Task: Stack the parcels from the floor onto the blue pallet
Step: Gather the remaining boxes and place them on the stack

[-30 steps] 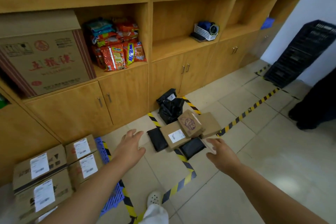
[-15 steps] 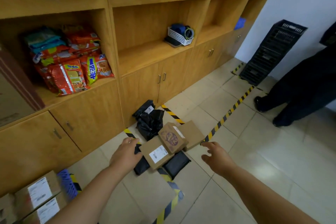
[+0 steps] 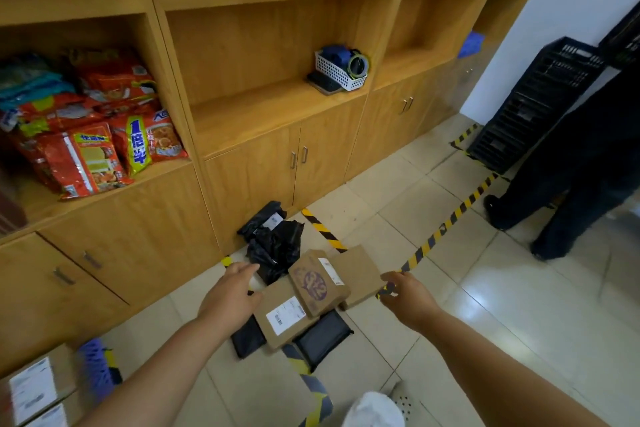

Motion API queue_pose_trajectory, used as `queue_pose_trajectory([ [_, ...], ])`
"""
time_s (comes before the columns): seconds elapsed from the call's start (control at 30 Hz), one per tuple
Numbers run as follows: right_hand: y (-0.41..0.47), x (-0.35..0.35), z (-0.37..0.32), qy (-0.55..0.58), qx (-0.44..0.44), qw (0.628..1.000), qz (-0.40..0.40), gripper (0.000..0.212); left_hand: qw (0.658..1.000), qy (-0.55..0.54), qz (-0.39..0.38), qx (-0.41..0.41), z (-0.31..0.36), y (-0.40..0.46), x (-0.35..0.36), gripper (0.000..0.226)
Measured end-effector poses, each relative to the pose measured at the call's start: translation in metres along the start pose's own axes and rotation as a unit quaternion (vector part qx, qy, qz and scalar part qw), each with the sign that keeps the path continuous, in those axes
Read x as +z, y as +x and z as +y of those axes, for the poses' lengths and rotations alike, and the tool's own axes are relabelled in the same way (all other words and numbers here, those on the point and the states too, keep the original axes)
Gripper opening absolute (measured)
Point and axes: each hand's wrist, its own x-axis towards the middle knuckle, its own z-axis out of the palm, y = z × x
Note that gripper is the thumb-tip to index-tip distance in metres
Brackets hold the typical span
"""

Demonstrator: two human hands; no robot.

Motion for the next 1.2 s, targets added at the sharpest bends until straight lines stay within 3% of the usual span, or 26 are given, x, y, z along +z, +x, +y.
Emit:
queue_pose_trajectory([
  [0.5, 0.155, -0.135, 0.181, -0.068, -0.063, 0.989, -0.116, 0.036, 0.991, -0.08, 0.001, -0.107, 0.207, 0.092, 0.132, 0.057],
  [0.77, 0.22, -0.125, 0.198, -0.067, -0.051, 0.981, -0.175, 0.036, 0.981, -0.045, -0.016, -0.187, 0.205, 0.124, 0.153, 0.056],
  [1.2, 0.298, -0.047, 0.178, -0.028, 0.006, 0.968, -0.249, 0.044, 0.972, -0.038, -0.08, -0.218, 0.161, 0.21, 0.185, 0.056],
])
